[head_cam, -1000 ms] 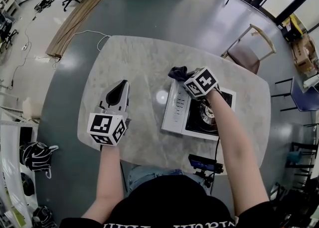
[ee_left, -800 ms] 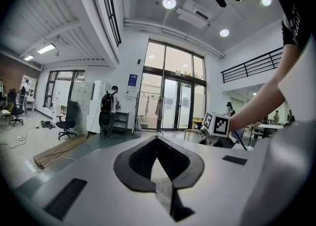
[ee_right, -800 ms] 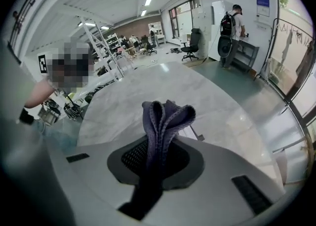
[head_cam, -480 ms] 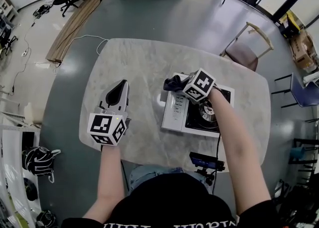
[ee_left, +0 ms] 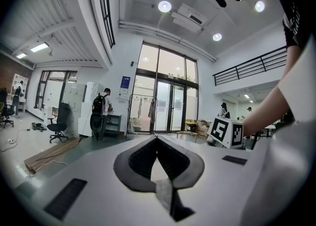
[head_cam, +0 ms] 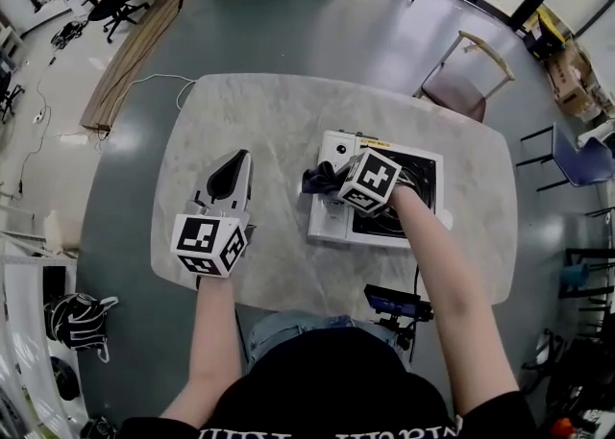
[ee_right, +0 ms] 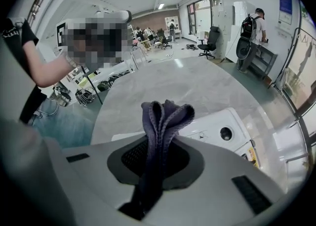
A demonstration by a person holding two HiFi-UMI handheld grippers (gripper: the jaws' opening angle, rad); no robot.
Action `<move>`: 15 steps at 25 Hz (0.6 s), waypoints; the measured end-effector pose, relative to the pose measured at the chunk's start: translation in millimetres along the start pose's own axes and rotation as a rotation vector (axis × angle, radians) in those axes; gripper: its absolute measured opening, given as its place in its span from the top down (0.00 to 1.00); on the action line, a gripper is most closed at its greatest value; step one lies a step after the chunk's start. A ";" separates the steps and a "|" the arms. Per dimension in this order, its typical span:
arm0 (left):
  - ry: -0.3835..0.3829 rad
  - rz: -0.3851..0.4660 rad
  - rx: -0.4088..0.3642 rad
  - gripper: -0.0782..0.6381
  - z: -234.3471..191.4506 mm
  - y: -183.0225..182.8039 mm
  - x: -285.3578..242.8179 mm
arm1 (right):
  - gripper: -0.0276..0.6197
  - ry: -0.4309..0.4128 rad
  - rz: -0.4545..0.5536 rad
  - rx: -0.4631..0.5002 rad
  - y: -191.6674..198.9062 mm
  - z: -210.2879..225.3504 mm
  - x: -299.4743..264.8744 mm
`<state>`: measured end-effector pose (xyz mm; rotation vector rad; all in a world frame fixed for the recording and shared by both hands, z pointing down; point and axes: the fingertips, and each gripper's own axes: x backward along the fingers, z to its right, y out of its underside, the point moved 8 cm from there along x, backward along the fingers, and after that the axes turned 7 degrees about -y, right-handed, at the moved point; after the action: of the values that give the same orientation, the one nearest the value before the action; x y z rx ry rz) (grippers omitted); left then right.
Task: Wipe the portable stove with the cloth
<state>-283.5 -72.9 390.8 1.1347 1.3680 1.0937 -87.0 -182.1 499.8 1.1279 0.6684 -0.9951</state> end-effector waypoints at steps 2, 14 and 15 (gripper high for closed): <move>0.014 0.001 -0.002 0.88 1.9 -0.7 2.3 | 0.86 -0.001 -0.002 -0.012 1.1 -8.2 -0.8; 0.097 -0.004 -0.009 0.88 -11.1 0.3 7.4 | 0.86 -0.068 -0.046 -0.004 4.7 -62.5 -20.2; 0.106 -0.003 -0.010 0.88 -10.7 0.1 7.0 | 0.86 -0.077 -0.048 -0.004 4.6 -66.5 -21.7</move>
<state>-294.5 -66.4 390.8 1.0798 1.4448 1.1713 -89.4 -112.0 499.1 1.0686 0.6383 -1.0724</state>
